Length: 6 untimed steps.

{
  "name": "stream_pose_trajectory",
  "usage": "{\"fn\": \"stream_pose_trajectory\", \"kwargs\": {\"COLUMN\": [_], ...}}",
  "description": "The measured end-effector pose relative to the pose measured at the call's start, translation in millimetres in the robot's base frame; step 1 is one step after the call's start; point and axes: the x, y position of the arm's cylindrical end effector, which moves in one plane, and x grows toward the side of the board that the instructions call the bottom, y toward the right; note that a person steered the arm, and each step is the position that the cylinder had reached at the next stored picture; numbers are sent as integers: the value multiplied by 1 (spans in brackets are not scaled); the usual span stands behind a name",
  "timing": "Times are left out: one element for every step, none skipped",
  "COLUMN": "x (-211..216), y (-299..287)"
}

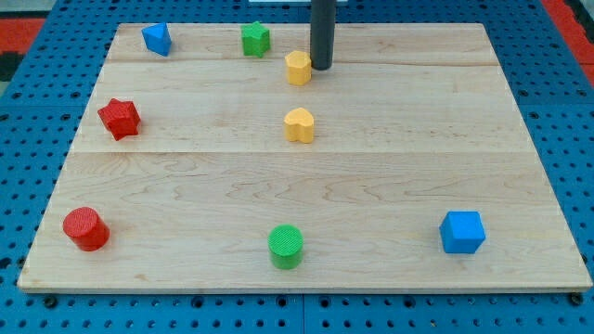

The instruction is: Move the hexagon above the heart

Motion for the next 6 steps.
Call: {"fn": "stream_pose_trajectory", "kwargs": {"x": [-35, -47, -47, -40, -14, -11], "y": [0, -15, -60, -59, -43, -3]}}
